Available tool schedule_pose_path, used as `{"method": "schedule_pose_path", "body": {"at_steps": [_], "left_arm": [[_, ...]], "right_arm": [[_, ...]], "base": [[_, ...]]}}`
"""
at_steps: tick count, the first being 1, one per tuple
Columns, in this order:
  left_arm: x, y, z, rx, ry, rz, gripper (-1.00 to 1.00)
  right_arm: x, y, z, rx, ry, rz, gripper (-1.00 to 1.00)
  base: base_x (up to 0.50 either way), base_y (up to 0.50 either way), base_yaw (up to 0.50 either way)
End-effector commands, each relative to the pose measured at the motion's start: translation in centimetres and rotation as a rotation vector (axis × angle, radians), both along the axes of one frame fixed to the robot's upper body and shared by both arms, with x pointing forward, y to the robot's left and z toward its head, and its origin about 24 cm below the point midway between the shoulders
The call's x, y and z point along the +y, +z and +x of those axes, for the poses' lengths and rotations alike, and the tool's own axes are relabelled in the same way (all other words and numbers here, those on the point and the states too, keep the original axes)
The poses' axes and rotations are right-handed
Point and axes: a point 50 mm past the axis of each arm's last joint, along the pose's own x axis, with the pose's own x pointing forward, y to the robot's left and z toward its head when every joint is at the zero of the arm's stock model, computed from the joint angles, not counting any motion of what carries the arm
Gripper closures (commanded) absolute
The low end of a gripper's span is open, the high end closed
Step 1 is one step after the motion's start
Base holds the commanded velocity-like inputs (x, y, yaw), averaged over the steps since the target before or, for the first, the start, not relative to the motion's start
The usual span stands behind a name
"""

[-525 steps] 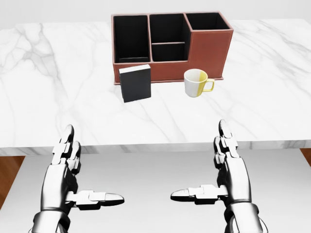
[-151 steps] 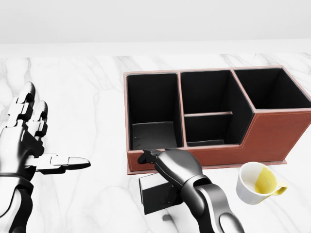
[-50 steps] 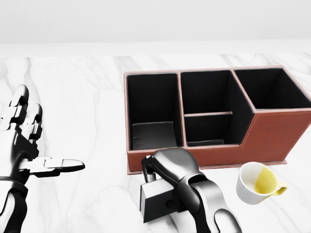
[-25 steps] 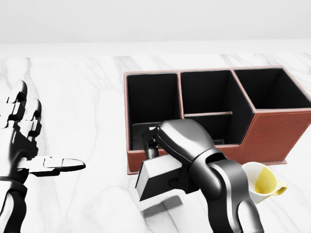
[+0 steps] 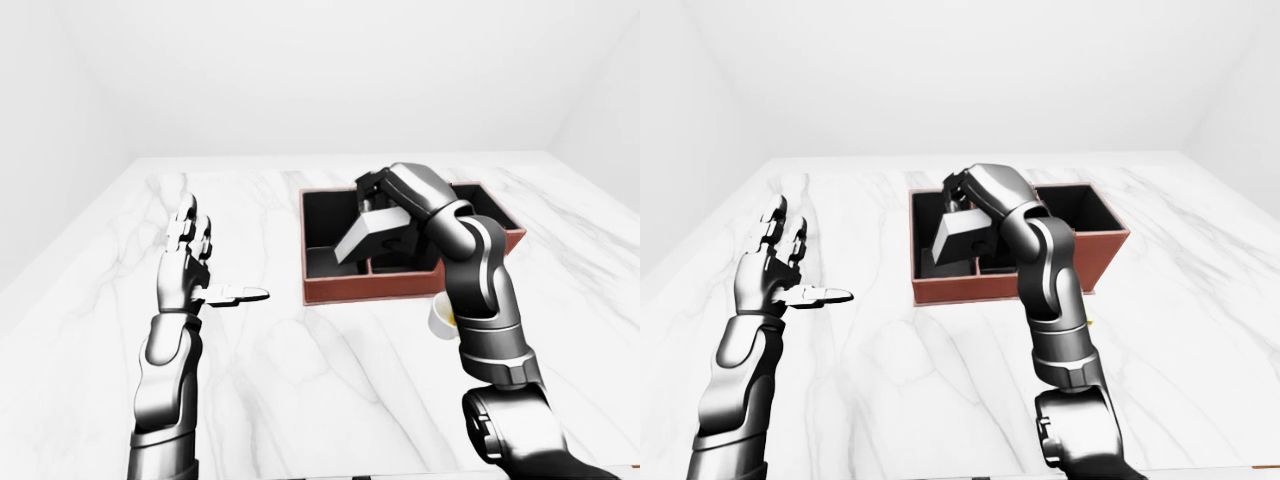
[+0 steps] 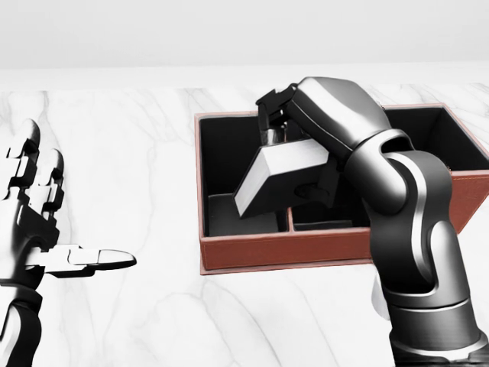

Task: Pick up the book and place it in the caddy.

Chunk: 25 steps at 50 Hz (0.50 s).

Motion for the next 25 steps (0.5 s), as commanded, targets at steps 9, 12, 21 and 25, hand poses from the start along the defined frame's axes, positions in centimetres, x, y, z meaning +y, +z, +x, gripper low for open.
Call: {"method": "schedule_pose_path", "body": {"at_steps": [9, 12, 21, 25], "left_arm": [[-0.3, 0.5, -0.2, -0.022, 0.0, 0.005, -1.0], [-0.3, 0.4, -0.2, -0.018, -0.001, 0.005, -1.0], [-0.1, 0.2, -0.2, -0.012, 0.003, 0.003, -1.0], [-0.1, 0.3, -0.2, -0.013, 0.005, 0.001, -1.0]], "right_arm": [[-3.7, 4.3, 4.7, -0.121, -0.087, 0.009, 1.0], [-4.1, 4.1, 5.6, -0.101, -0.12, 0.011, 1.0], [-5.2, 3.6, 7.4, -0.071, -0.206, 0.005, 1.0], [-5.7, 3.2, 8.1, -0.06, -0.251, 0.003, 1.0]], "base": [[0.0, 0.0, 0.0], [0.0, 0.0, 0.0], [0.0, 0.0, 0.0], [0.0, 0.0, 0.0]]}}
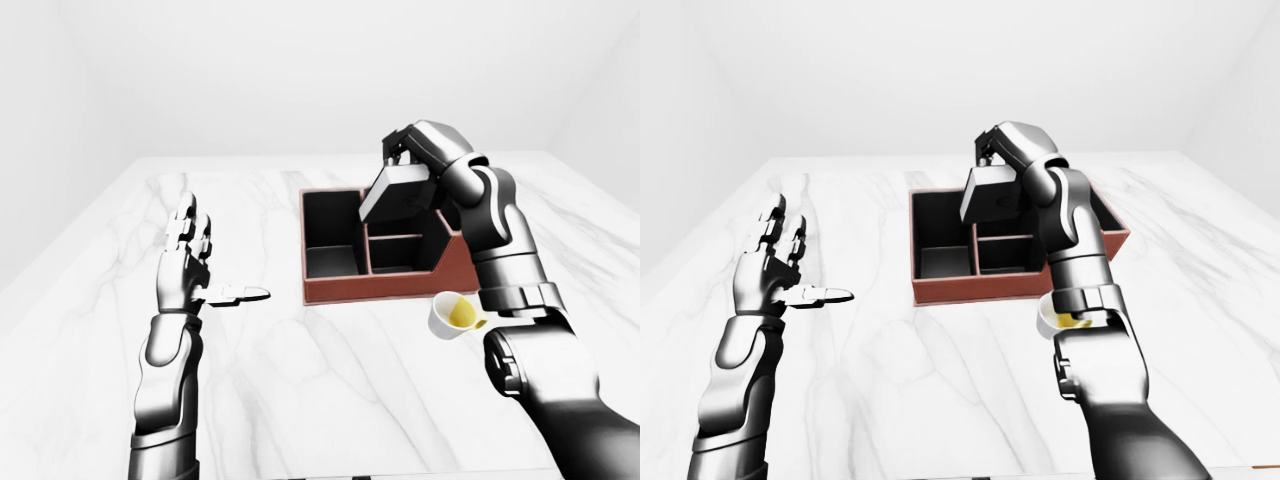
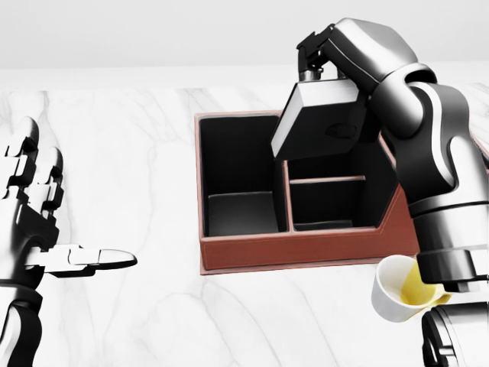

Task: Pick up the book and place it in the caddy.

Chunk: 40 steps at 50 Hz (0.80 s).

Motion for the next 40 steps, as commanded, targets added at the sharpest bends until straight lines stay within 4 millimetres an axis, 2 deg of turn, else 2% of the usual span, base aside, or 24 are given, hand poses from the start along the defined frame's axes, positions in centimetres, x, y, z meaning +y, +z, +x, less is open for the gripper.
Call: {"method": "schedule_pose_path", "body": {"at_steps": [1, 15, 22, 29, 40], "left_arm": [[0.1, 0.0, -0.1, -0.002, 0.003, -0.001, -1.0], [0.4, -0.2, 0.0, 0.008, 0.012, -0.002, -1.0], [0.5, -0.5, 0.1, 0.024, 0.014, -0.005, -1.0], [0.6, -1.1, 0.2, 0.048, 0.016, -0.008, -1.0], [0.9, -1.1, 0.0, 0.046, 0.023, -0.007, -1.0]], "right_arm": [[-2.2, 0.3, 2.1, -0.017, -0.142, 0.032, 1.0], [-2.8, -2.3, 3.3, 0.021, -0.236, 0.008, 1.0], [-3.1, -3.2, 3.4, 0.035, -0.262, -0.02, 1.0], [-3.7, -5.0, 3.3, 0.1, -0.28, -0.04, 1.0], [-3.8, -6.2, 3.3, 0.099, -0.304, -0.091, 1.0]], "base": [[0.0, 0.0, 0.0], [0.0, 0.0, 0.0], [0.0, 0.0, 0.0], [0.0, 0.0, 0.0], [0.0, 0.0, 0.0]]}}
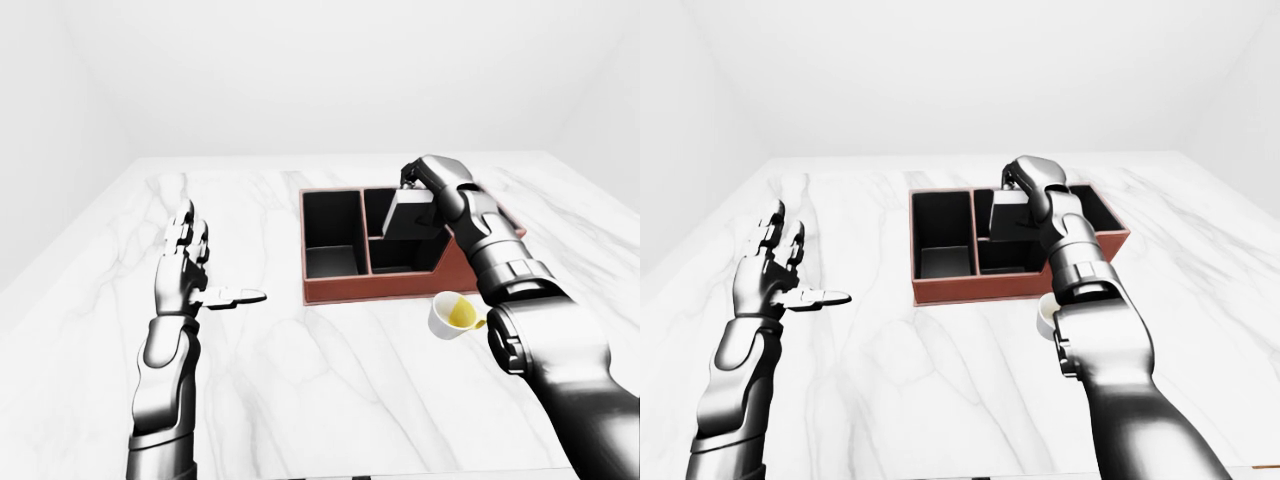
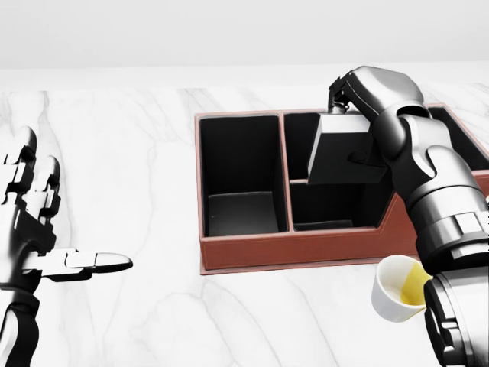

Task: Pick up the book and place it in the caddy.

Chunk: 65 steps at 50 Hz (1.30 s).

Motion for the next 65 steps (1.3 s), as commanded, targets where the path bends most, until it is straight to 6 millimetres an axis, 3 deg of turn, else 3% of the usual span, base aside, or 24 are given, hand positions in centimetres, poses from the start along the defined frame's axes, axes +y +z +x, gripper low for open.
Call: {"method": "schedule_pose_path", "body": {"at_steps": [1, 16, 35, 65], "left_arm": [[0.2, -0.2, -0.1, 0.01, 0.007, 0.0, -1.0], [0.4, -0.3, -0.2, 0.012, 0.01, 0.001, -1.0], [0.4, -0.3, -0.4, 0.01, 0.013, 0.005, -1.0], [1.1, -1.7, -0.3, 0.069, 0.029, -0.005, -1.0]], "right_arm": [[-0.4, -0.4, 0.0, -0.038, -0.036, -0.017, 1.0], [-0.3, -0.7, 0.0, -0.064, -0.046, -0.046, 1.0], [0.2, -2.7, -0.2, -0.016, -0.04, -0.055, 1.0], [0.9, -4.2, -0.4, -0.037, -0.044, -0.076, 1.0]], "base": [[0.0, 0.0, 0.0], [0.0, 0.0, 0.0], [0.0, 0.0, 0.0], [0.0, 0.0, 0.0]]}}
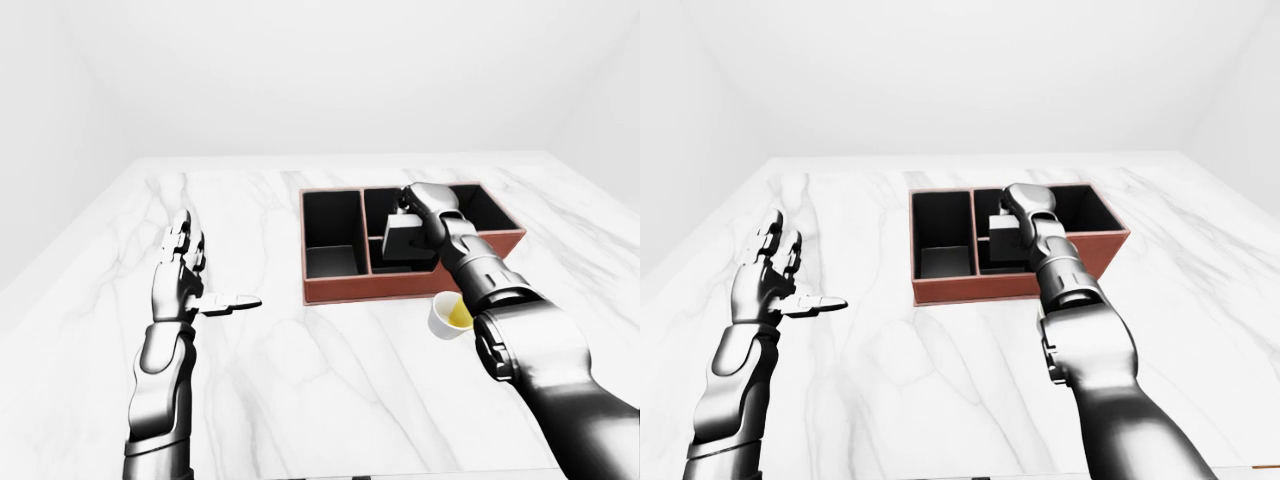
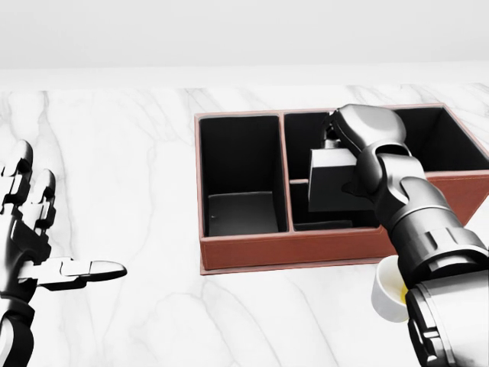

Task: Pick up the book and place it in the caddy.

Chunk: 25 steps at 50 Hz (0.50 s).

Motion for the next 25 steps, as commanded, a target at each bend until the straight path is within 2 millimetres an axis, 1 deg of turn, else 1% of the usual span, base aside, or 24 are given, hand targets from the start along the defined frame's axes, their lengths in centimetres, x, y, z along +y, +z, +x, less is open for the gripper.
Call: {"method": "schedule_pose_path", "body": {"at_steps": [1, 17, 25], "left_arm": [[0.3, -0.6, 0.0, 0.026, 0.007, -0.005, -1.0], [0.4, -0.4, 0.1, 0.02, 0.01, -0.003, -1.0], [0.6, -0.9, 0.3, 0.043, 0.014, -0.009, -1.0]], "right_arm": [[0.1, 0.6, 0.1, -0.067, -0.007, -0.002, 1.0], [1.0, -0.1, 0.0, -0.066, 0.007, -0.006, 1.0], [1.3, -0.5, -0.1, -0.068, 0.01, -0.001, 1.0]], "base": [[0.0, 0.0, 0.0], [0.0, 0.0, 0.0], [0.0, 0.0, 0.0]]}}
